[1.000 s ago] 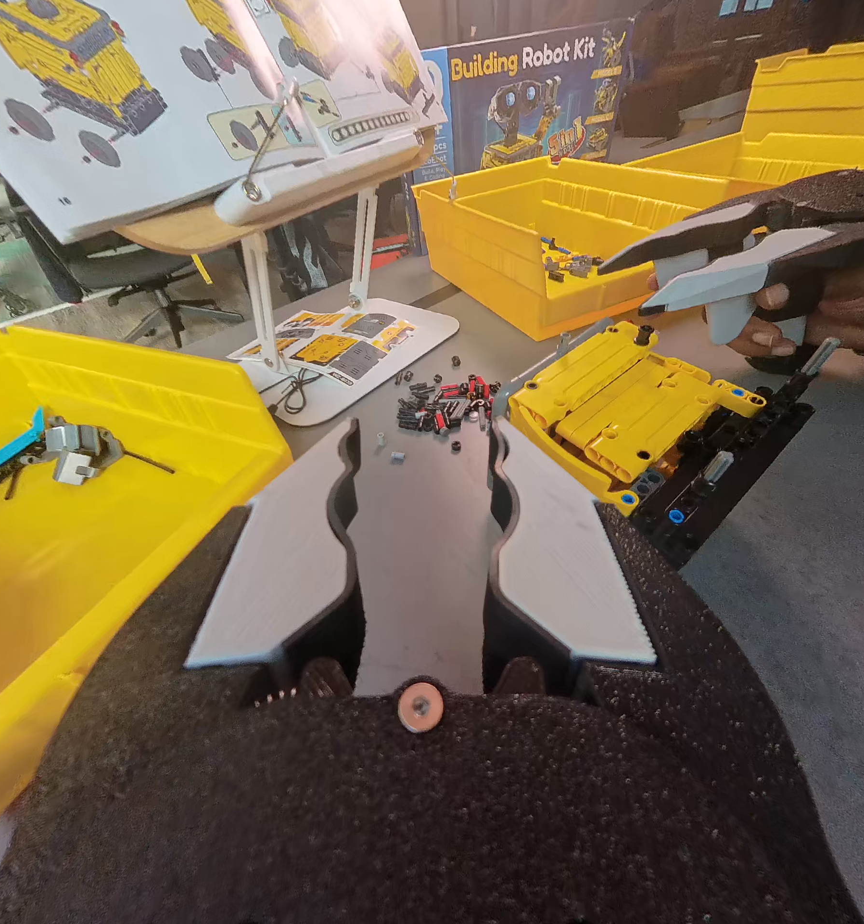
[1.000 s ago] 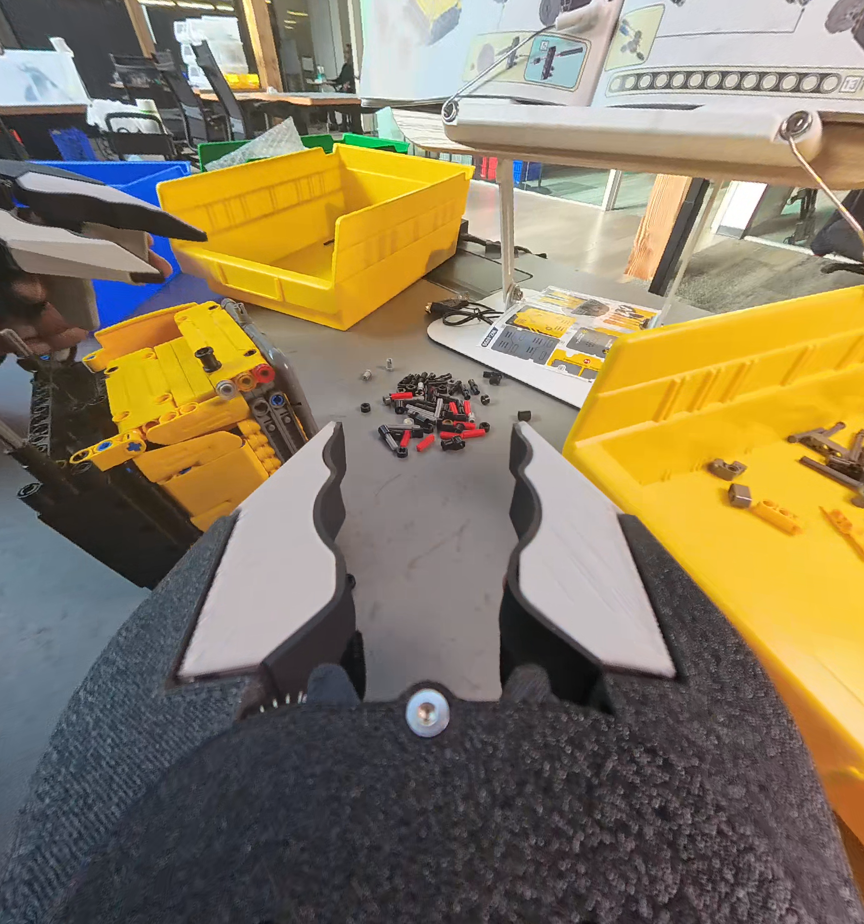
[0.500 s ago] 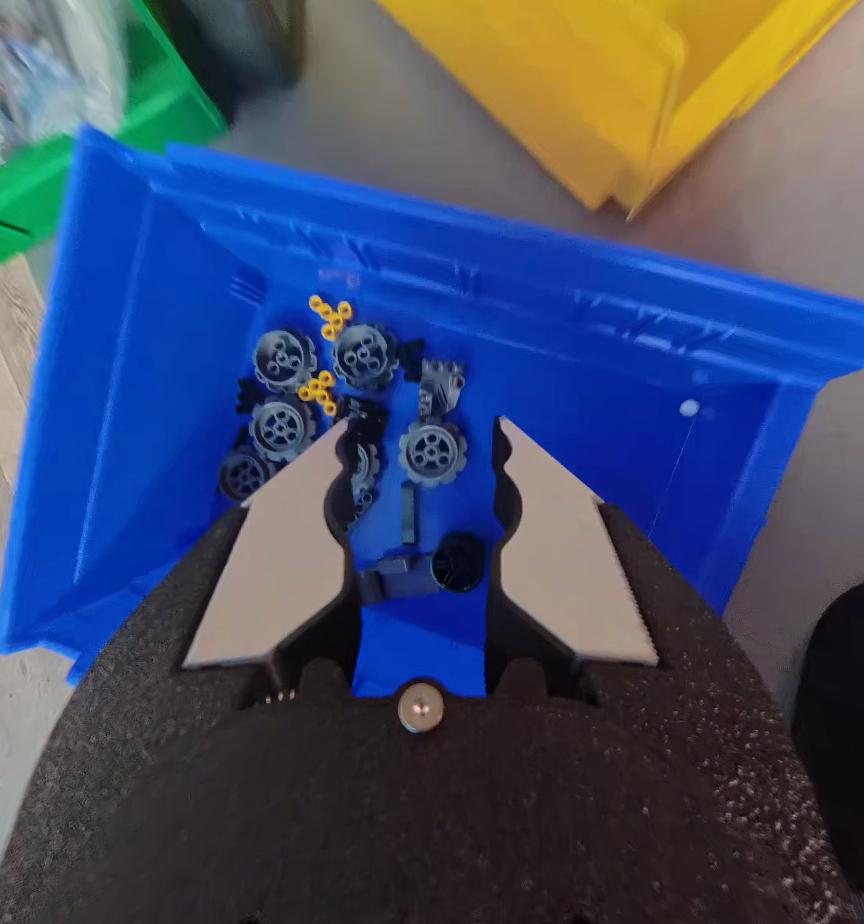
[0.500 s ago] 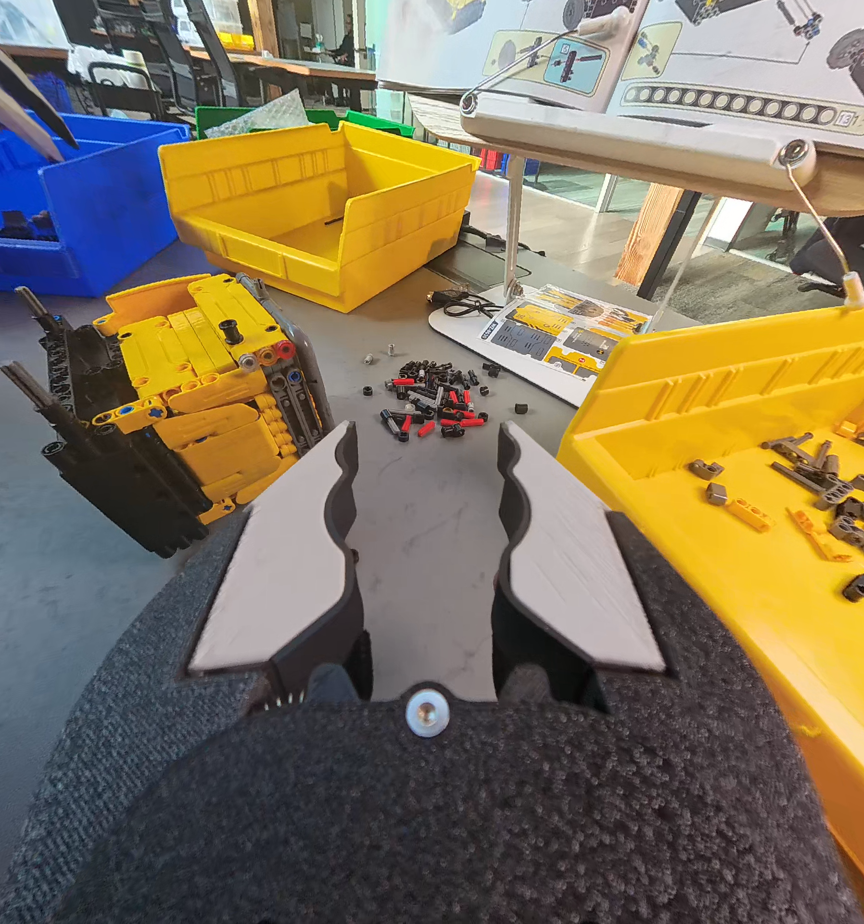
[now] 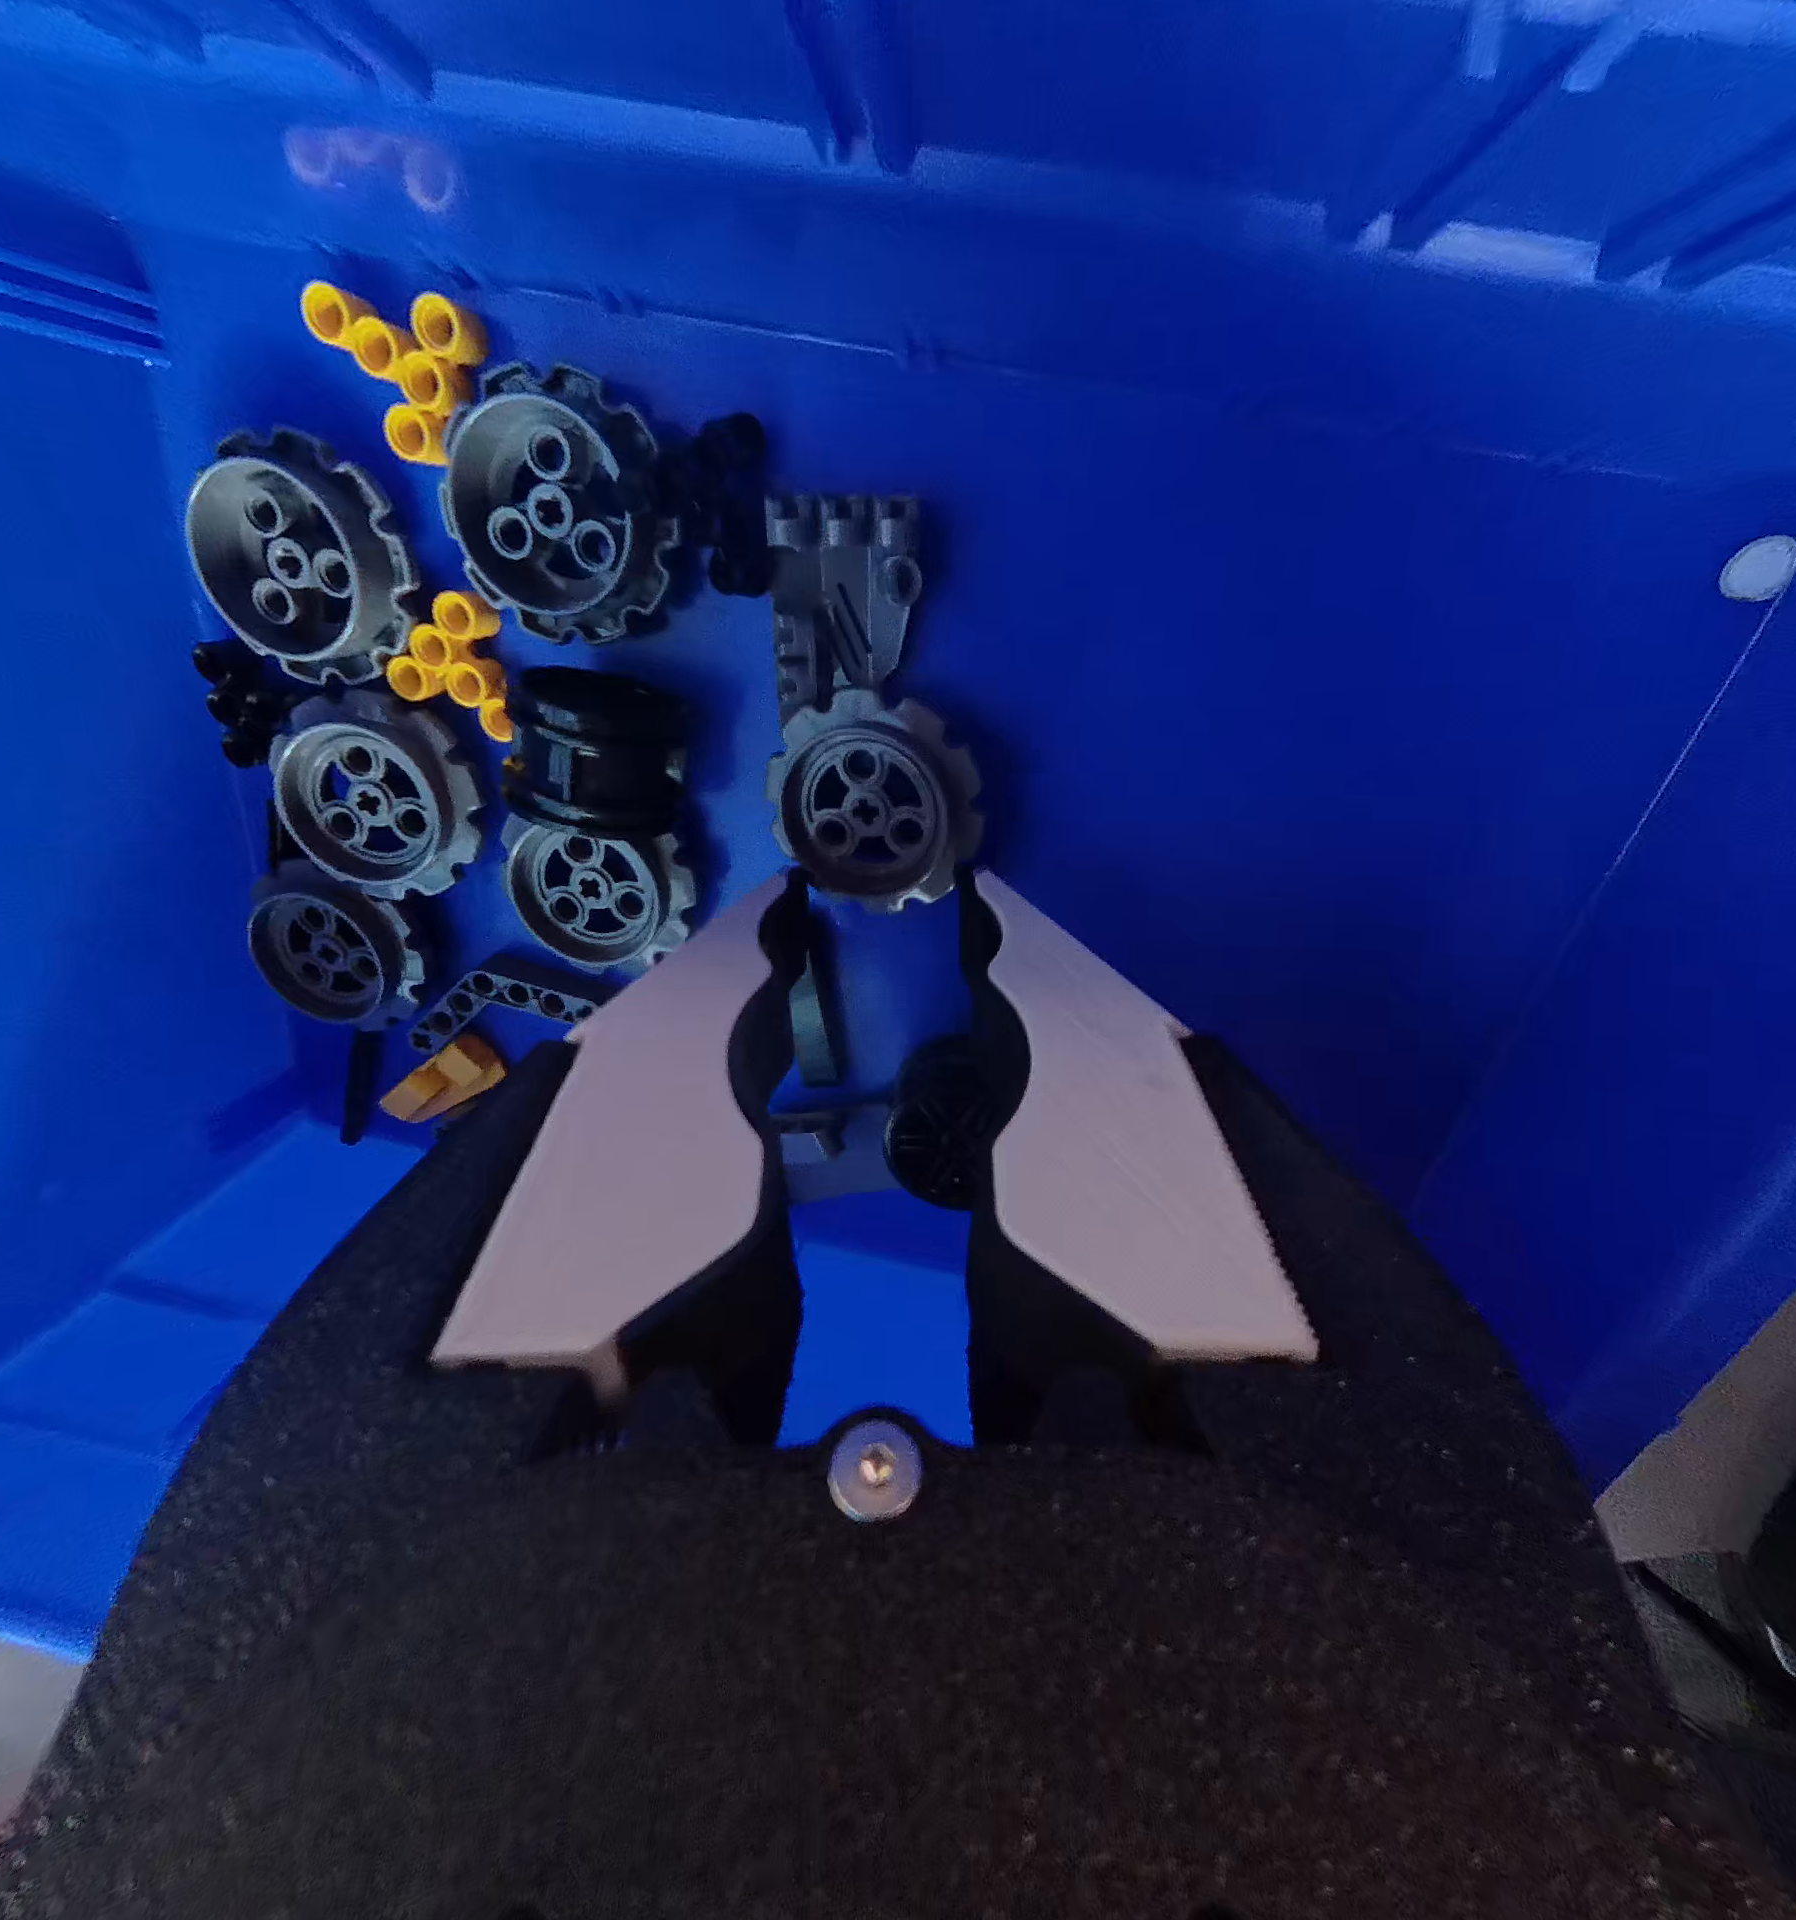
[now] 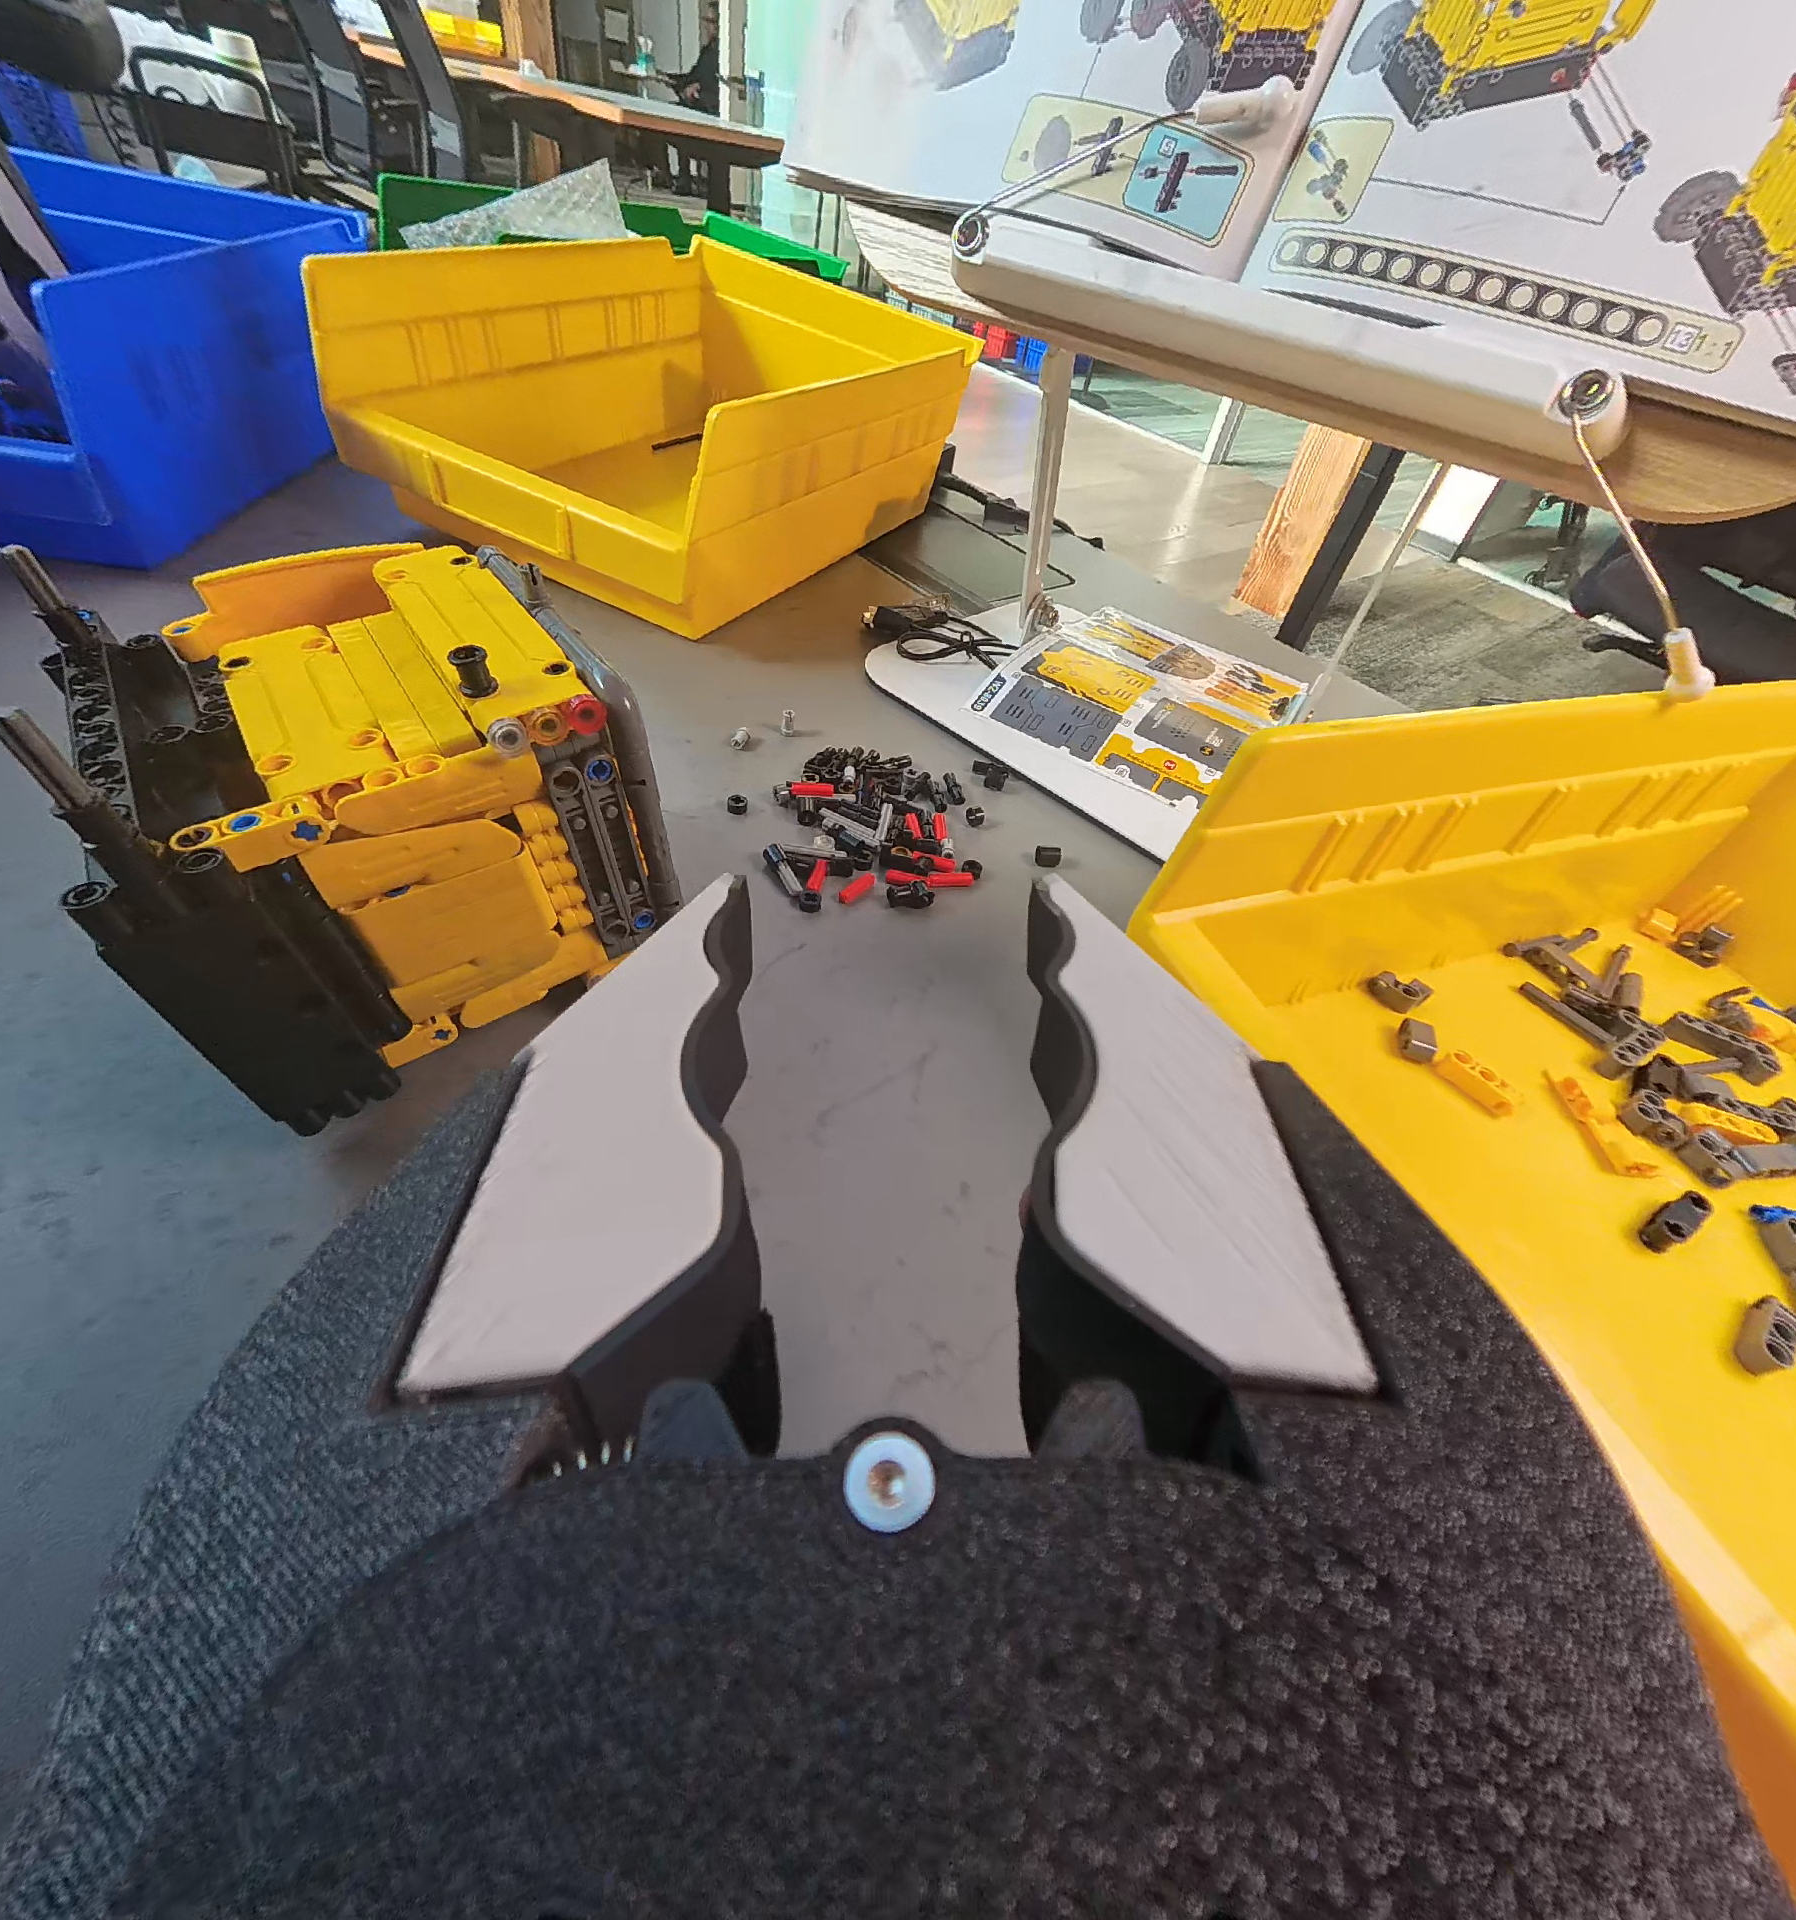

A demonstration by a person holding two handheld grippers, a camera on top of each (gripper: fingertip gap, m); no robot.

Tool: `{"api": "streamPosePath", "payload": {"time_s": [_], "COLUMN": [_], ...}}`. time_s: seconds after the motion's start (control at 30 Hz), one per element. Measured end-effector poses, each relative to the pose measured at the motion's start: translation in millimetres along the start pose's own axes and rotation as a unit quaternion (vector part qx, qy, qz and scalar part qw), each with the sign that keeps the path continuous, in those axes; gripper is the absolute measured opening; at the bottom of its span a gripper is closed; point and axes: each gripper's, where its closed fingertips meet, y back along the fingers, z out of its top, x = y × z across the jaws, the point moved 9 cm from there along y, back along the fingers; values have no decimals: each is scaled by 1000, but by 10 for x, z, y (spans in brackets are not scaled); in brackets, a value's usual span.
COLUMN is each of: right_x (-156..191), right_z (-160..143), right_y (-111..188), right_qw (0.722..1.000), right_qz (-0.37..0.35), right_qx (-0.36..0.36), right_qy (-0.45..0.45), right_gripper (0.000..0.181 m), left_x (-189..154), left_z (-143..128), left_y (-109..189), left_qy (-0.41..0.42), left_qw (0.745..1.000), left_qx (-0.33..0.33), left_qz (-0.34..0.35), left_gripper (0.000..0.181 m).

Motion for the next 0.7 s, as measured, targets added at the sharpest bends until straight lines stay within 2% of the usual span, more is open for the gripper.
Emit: {"api": "streamPosePath", "payload": {"time_s": [0.13,0.23,0.33,0.4,0.53,0.7], "right_x": [4,7,1,5,36,12], "right_z": [18,35,32,23,40,48], "right_y": [22,51,53,38,39,112], "right_qw": [1000,1000,1000,1000,1000,1000], "right_qz": [-2,-6,-8,-6,-6,-22], "right_qx": [-3,-8,-10,-9,-5,-2], "right_qy": [5,8,6,3,7,9], "right_gripper": [53,52,52,52,53,53], "left_x": [-59,-244,-802,-1289,-2125,-2570], "left_z": [-1,42,184,301,529,693], "left_y": [150,539,992,1072,692,188], "left_qy": [-7,-29,-99,-152,-230,-260], "left_qw": [999,994,976,960,939,937], "left_qx": [-32,-98,-196,-235,-239,-206], "left_qz": [11,26,4,-29,-91,-114], "left_gripper": [27,27,27,28,28,28]}}
